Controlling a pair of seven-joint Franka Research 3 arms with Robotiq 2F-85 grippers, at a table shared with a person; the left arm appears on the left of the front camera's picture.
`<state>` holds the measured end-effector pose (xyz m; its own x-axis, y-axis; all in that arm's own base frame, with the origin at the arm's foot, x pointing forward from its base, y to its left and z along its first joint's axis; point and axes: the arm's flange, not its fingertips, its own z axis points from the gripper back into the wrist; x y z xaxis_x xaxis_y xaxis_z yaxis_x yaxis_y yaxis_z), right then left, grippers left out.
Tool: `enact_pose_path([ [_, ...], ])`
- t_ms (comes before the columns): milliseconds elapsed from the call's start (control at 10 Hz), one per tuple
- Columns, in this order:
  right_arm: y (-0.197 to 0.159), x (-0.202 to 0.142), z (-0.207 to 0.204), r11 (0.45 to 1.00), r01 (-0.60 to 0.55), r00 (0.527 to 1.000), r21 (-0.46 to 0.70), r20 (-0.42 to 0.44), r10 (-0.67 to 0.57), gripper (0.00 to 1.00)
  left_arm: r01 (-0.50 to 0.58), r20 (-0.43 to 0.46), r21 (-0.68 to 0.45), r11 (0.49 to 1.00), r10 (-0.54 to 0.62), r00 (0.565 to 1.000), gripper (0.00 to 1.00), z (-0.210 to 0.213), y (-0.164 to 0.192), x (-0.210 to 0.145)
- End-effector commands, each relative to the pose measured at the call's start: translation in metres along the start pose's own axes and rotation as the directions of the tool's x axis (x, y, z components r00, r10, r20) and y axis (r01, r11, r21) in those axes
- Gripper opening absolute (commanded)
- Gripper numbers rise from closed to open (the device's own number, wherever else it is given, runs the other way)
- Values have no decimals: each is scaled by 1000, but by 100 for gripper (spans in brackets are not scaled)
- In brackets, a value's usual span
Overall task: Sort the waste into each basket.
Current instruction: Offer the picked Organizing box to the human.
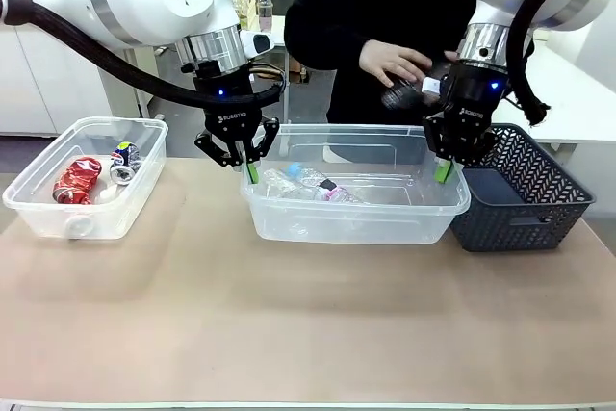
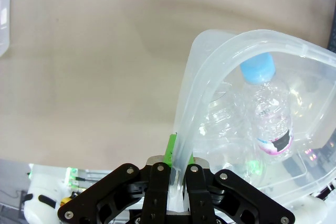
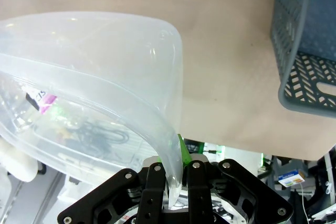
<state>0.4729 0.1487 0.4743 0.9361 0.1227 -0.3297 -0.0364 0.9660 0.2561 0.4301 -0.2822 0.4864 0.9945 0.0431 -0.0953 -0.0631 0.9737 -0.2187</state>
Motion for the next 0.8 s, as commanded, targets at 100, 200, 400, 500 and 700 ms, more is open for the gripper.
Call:
enact_pose_path([
  [100,0,-2,5,999,-33,999,4,-14,33,0,-13,16,-7,1000,13,1000,0,8,5,1],
  [200,0,-2,5,999,-33,999,4,-14,33,0,-13,16,-7,1000,13,1000,0,8,5,1],
  [400,0,-2,5,999,-33,999,4,-14,33,0,-13,16,-7,1000,13,1000,0,8,5,1],
  [500,0,-2,5,999,-33,999,4,-14,33,0,-13,16,-7,1000,13,1000,0,8,5,1],
  [700,0,-2,5,999,-33,999,4,-14,33,0,-13,16,-7,1000,13,1000,0,8,5,1],
])
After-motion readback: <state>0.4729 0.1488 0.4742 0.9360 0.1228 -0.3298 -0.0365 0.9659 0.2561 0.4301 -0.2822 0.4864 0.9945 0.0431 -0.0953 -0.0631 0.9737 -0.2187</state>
